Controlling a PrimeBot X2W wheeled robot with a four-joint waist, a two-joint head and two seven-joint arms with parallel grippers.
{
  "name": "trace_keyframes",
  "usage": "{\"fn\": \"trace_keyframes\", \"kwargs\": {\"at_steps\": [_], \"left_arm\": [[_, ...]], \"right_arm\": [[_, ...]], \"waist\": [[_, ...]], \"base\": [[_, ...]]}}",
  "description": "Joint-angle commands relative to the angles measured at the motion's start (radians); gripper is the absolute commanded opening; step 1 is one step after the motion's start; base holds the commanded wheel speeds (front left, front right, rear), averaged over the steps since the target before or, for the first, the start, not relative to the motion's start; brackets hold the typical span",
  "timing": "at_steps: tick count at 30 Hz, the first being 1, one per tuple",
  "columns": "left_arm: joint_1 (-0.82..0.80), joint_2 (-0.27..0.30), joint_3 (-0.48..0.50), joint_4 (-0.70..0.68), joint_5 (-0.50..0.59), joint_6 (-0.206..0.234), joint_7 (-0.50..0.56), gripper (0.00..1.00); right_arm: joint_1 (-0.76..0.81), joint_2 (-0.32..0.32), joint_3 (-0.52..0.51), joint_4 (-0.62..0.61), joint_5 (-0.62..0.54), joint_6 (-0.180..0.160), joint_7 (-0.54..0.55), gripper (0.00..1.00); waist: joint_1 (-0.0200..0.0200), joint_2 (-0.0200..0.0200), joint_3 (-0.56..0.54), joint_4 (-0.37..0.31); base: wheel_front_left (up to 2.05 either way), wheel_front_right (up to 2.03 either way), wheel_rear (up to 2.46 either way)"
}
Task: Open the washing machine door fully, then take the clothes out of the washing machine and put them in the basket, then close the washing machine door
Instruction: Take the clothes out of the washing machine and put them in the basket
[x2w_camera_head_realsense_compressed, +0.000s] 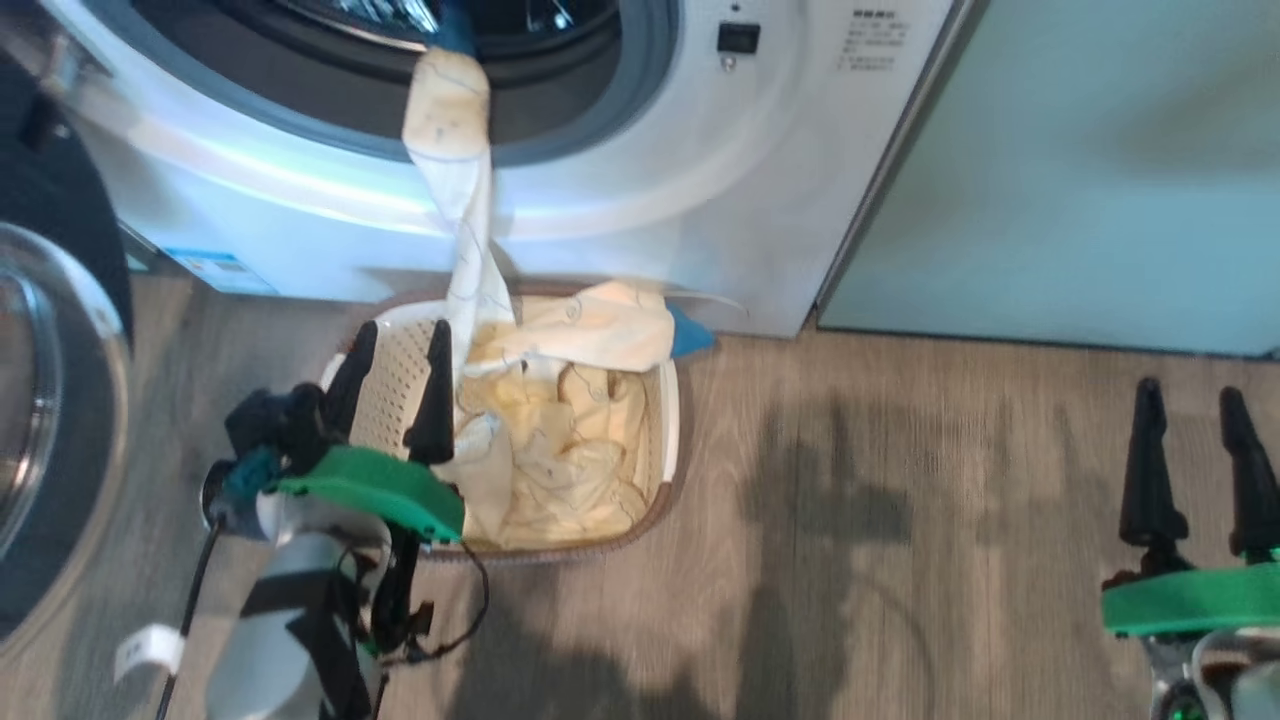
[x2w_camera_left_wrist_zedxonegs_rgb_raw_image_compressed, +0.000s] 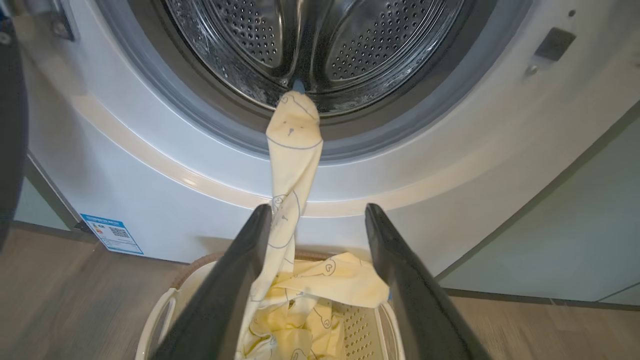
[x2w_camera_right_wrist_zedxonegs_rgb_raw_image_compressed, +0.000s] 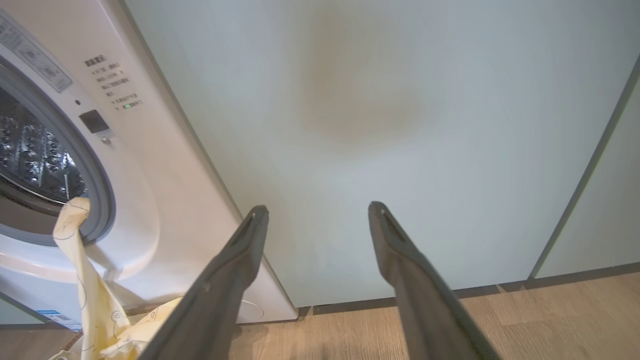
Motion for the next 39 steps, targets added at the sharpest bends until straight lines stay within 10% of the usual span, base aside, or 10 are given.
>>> {"fn": "trace_keyframes", "kwargs": {"at_steps": [1,21,39], "left_arm": [[0.004,0.01,0.039,-0.038,0.011,0.007,-0.006,1.0],[0.274,0.009,-0.022,-0.355,0.114,0.074,0.002,1.0],[0.266,0.018,-0.036,-0.357,0.11,0.095,0.023,1.0]], "right_arm": [[0.002,-0.01,0.025,-0.035,-0.008,-0.003,-0.005,1.0],[0.114,-0.01,0.099,-0.072,-0.04,-0.003,-0.005,1.0],[0.112,-0.01,0.111,-0.065,-0.037,-0.003,-0.005,1.0]], "waist": [[0.0002,-0.0001,-0.034,0.016],[0.0002,-0.0001,-0.204,0.013],[0.0002,-0.0001,-0.186,0.005]], "base": [[0.0,0.0,0.0],[0.0,0.0,0.0],[0.0,0.0,0.0]]}}
